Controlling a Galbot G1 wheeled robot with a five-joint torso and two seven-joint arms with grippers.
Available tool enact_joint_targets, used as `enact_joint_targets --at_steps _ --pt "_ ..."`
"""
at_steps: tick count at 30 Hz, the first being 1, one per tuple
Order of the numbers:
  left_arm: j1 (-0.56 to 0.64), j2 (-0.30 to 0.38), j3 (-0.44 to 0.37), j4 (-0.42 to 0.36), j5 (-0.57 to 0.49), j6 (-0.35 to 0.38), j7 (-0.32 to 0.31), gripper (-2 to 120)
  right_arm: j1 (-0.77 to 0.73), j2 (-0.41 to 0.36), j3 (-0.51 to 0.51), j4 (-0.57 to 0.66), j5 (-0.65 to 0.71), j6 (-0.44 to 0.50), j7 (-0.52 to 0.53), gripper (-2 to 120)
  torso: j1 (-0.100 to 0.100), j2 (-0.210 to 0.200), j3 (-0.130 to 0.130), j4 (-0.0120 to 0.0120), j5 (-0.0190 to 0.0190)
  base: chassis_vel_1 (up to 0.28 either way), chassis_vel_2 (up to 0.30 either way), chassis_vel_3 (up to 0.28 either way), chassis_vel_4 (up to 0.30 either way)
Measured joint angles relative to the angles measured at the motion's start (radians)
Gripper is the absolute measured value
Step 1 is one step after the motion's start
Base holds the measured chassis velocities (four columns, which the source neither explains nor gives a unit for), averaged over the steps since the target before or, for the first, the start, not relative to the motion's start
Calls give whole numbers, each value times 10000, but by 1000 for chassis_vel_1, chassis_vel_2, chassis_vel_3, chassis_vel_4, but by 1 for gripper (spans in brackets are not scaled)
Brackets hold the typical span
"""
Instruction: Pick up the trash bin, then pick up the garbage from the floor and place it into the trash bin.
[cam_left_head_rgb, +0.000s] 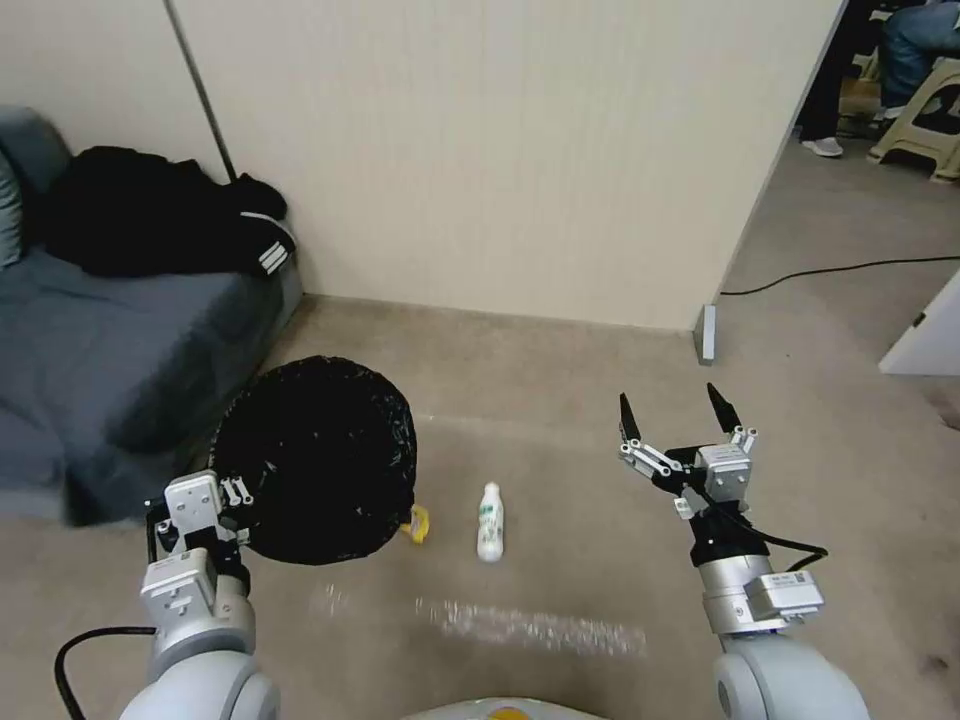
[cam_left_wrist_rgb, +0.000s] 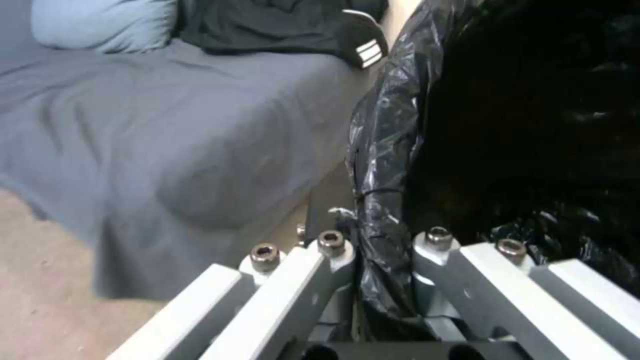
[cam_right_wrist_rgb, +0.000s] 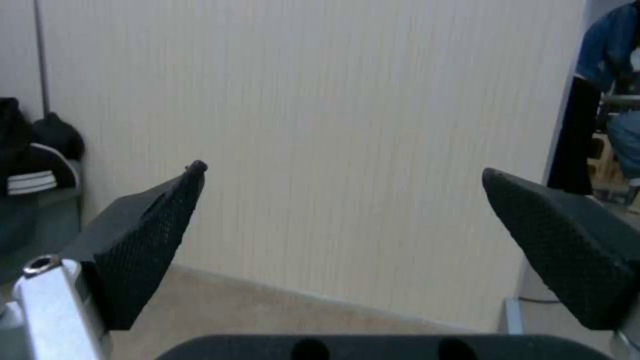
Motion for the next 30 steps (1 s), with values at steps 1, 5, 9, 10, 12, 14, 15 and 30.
enact_joint_targets --at_steps 1,5,9,10,12,14,15,30 --pt "-6 -9 2 0 1 -11 0 3 10 6 4 -1 -7 30 5 100 1 0 1 -3 -2 -177 145 159 -176" --pt "-6 -30 36 1 1 -34 0 3 51 -2 47 -1 -7 45 5 100 0 0 0 -4 -2 -100 89 74 -100" --pt "-4 -41 42 36 -2 -83 0 3 50 6 49 -1 -23 54 0 100 -2 0 -3 -1 -1 30 -23 -29 18" --pt "-5 -44 52 41 -5 -85 0 3 44 9 49 -1 -40 57 -2 100 -2 0 -3 -2 -1 51 -41 -67 40" --pt "-6 -47 67 41 -12 -86 0 3 41 10 49 0 -48 60 -3 100 -2 0 -3 -1 -2 51 -14 -62 40" --pt "-6 -57 105 41 -18 -86 0 3 38 10 54 10 -52 64 -4 100 -2 0 -3 -2 -1 0 0 0 0" --pt "-12 -63 115 41 -20 -85 3 3 38 8 62 15 -52 63 -5 100 -1 0 -2 -3 -2 0 0 0 0" --pt "47 -103 187 43 2 -83 -13 3 99 -6 -42 -33 -62 64 -86 100 -1 0 -2 -2 -1 31 30 29 25"
